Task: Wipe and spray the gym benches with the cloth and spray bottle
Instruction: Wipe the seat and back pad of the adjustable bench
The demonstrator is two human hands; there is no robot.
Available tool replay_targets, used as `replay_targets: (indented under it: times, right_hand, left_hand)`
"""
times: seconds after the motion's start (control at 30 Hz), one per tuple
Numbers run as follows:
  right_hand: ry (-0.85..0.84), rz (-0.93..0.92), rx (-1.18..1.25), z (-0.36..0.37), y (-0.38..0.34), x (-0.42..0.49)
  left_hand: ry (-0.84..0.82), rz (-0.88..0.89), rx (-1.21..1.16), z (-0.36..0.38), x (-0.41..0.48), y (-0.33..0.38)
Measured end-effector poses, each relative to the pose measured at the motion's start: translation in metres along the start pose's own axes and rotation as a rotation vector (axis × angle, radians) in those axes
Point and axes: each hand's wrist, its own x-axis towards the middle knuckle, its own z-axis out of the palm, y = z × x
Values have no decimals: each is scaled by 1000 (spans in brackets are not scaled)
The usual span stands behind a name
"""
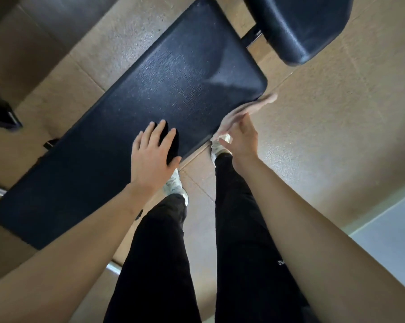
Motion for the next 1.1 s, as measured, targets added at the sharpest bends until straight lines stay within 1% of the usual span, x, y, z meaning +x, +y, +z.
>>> replay_targets:
  times: [0.07,0.17,0.3,0.4,0.57,0.6,0.7,0.77,0.83,0.97,1.1]
  right_hand:
    - [8,70,66,9,9,-5]
    - [-49,158,138,19,23,-15]
    - [-104,242,165,33,40,-32]
    - [-126,280,130,45,51,-47]
    - [-145,319,4,62,72,-67]
    - [-132,336,26,66,75,-69]
    - [-121,403,203,77,82,-73]
    - [-153,417,268,80,86,-75]
    - [-199,428,268,81,90,-76]
    - [-268,451,208,90,98,-83]
    - [-345,463,136,104,115,-94]
  left_hand:
    - [-17,-45,10,10,-36,-21]
    - [-49,-107,52,22,-82,-51]
    - [-107,-278,106,32,-127,-78]
    - [-102,-369,77,40,-150,-88]
    - [-56,-398,-34,52,-159,-90]
    - [-52,-410,-42,54,-158,-89]
    - [-33,-432,-38,59,-159,-88]
    - [-16,-435,-41,63,-159,-87]
    - [-1,-445,-53,66,-160,-85]
    - [51,-464,-80,71,-163,-78]
    - [69,-492,-120,75,-174,-71]
